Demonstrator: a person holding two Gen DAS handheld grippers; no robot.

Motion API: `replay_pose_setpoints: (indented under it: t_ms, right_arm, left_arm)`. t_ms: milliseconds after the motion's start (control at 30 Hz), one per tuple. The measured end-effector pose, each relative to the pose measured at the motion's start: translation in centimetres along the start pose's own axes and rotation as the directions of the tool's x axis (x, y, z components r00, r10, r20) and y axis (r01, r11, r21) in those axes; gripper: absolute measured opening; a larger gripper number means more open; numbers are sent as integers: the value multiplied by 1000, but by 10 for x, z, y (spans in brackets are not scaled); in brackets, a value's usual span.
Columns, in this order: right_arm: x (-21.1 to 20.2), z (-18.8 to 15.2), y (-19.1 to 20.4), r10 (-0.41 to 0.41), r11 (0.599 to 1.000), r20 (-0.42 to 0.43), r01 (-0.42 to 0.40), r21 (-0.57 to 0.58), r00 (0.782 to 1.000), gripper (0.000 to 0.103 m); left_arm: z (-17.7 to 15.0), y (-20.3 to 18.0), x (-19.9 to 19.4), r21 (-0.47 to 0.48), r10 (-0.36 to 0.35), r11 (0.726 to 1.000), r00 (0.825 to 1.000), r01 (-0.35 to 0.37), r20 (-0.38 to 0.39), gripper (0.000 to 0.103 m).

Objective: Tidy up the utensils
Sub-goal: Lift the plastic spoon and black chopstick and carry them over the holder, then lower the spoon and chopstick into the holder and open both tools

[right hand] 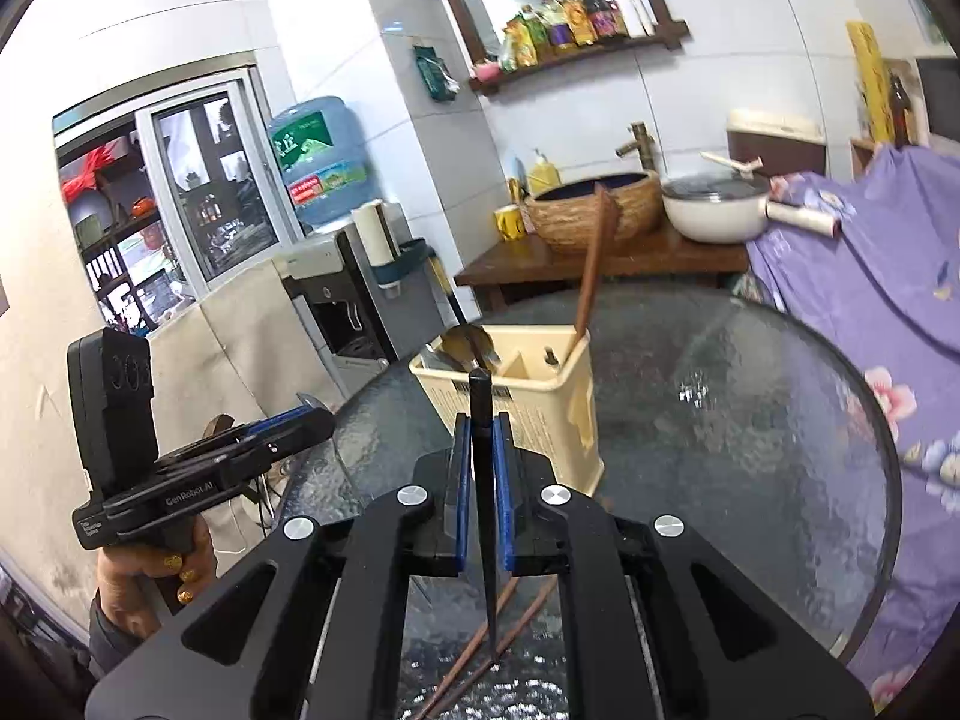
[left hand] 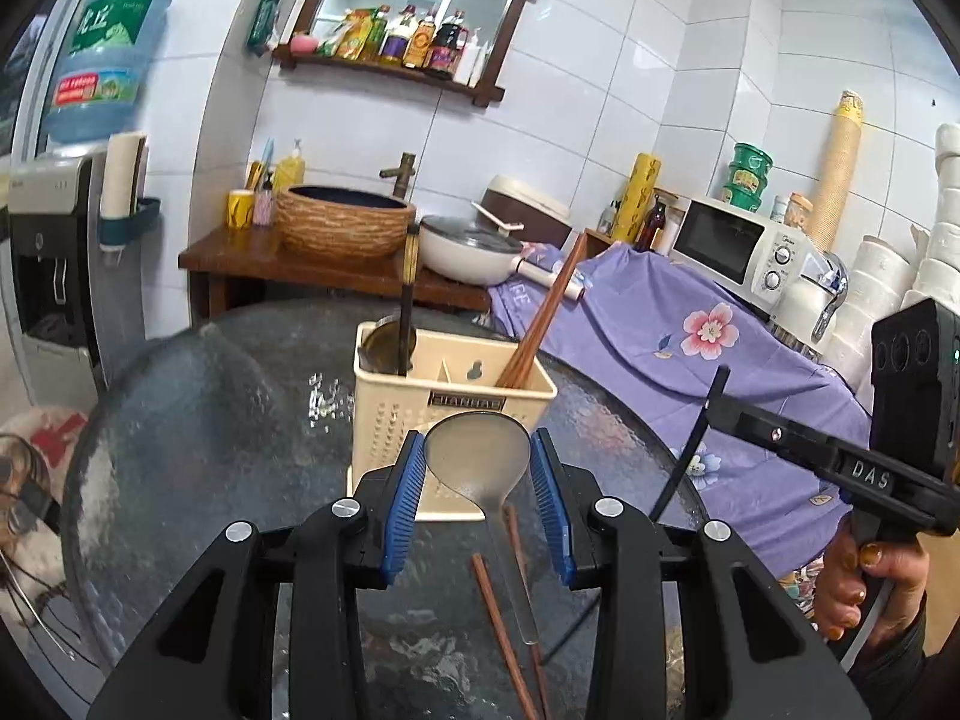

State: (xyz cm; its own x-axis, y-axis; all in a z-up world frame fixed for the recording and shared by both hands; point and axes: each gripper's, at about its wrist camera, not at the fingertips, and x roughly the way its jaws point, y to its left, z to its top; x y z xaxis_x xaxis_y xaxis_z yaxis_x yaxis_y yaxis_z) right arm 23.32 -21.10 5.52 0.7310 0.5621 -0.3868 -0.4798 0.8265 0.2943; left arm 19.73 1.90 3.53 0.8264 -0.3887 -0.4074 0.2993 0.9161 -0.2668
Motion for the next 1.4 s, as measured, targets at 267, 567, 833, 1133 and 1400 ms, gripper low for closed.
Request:
replay_pose_setpoints:
  t_ms: [267,567,833,1133,1400]
  right_arm:
    - [-1,40,17,23,998,35,-20,-65,999,8]
    - [9,110,24,25,996,55,-21,-86,998,8]
    - [16,175,20,31,998,132,-24,-50,991,8]
    - [64,157,-7,-53,997,135,59,-42,989,8]
    - [96,114,-32,-80,997,61,80,5,995,8]
  left_arm:
    - [29,0,-9,36,14,999,998,-16,56,35]
    - [87,0,-5,83,57,994,990,-68,132,35]
    - [131,-1,30,128,137,979,978,-158,159,35]
    - [107,11,83,143,207,964,972,-222,114,35]
    - [72,22,110,131,199,971,979,-202,34,35]
